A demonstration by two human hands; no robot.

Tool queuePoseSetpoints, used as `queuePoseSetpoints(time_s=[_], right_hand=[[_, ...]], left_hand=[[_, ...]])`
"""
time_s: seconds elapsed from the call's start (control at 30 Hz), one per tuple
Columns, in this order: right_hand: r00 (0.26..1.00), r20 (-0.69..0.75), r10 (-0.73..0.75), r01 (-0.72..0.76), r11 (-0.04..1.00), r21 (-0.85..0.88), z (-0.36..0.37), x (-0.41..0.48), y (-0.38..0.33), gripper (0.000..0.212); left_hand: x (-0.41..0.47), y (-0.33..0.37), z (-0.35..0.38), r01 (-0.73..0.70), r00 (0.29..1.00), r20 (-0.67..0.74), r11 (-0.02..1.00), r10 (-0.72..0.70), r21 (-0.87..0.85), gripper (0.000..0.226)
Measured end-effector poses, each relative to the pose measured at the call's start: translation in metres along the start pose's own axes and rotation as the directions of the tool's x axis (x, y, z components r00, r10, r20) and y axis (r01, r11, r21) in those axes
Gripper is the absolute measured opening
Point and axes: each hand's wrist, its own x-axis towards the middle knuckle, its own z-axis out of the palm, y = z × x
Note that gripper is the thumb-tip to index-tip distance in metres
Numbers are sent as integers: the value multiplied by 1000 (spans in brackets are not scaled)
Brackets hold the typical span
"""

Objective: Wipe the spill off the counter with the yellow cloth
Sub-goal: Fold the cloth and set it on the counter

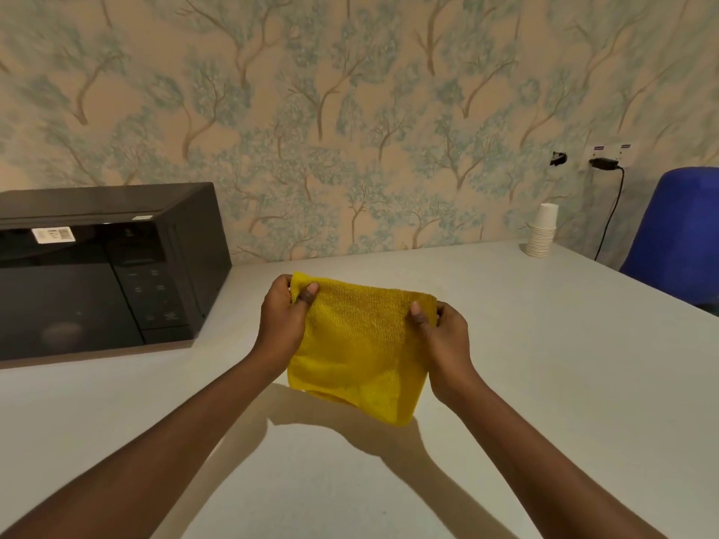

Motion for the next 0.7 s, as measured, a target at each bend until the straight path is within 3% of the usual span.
queuePoseSetpoints(time_s=[0.1, 0.2, 0.3, 0.7], right_hand=[[989, 147, 13, -3, 998, -69, -5, -2, 11, 65], [981, 192, -24, 53, 988, -148, -17, 11, 18, 74], [974, 224, 0, 54, 970, -237, -28, 34, 24, 86], [970, 240, 41, 57, 921, -386, -64, 161, 36, 68]], left_hand=[[1, -6, 0, 98, 986, 135, 995, -96, -11, 6], [8, -9, 6, 184, 951, 256, 983, -174, -16, 35], [19, -16, 16, 177, 920, 348, 983, -180, 39, 54], [93, -53, 116, 95, 972, 182, 961, -145, 260, 36]])
